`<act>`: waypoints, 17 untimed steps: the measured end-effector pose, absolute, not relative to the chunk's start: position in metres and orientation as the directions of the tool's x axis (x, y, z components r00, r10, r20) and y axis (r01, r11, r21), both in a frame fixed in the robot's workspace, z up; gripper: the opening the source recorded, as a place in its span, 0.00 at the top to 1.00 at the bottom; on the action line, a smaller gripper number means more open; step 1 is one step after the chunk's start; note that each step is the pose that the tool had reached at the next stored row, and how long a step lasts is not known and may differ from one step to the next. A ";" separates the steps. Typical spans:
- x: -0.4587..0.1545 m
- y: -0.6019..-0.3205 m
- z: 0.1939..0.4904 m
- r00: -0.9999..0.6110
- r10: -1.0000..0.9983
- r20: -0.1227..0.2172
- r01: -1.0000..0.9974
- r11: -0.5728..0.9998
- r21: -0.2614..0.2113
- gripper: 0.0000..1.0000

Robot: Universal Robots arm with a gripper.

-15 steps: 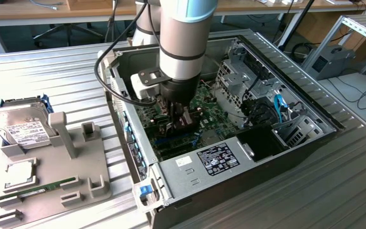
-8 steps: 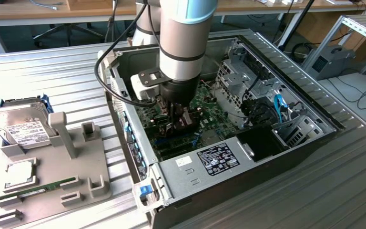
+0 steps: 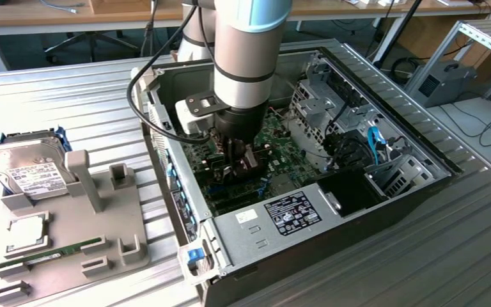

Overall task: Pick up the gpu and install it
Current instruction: 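Insert the gpu into the slot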

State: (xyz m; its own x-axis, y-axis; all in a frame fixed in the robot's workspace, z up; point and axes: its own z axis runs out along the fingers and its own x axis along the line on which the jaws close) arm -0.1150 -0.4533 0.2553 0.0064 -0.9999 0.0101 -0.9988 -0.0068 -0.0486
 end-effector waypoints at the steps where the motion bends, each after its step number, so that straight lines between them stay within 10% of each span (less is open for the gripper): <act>1: -0.115 -0.453 0.257 0.006 -1.000 0.010 -0.999 -0.007 -0.049 0.60; 14: -0.112 -0.448 0.291 0.007 -1.000 0.009 -0.999 -0.007 -0.045 0.62; 17: -0.102 -0.448 0.291 0.008 -1.000 0.001 -0.999 -0.008 -0.031 0.81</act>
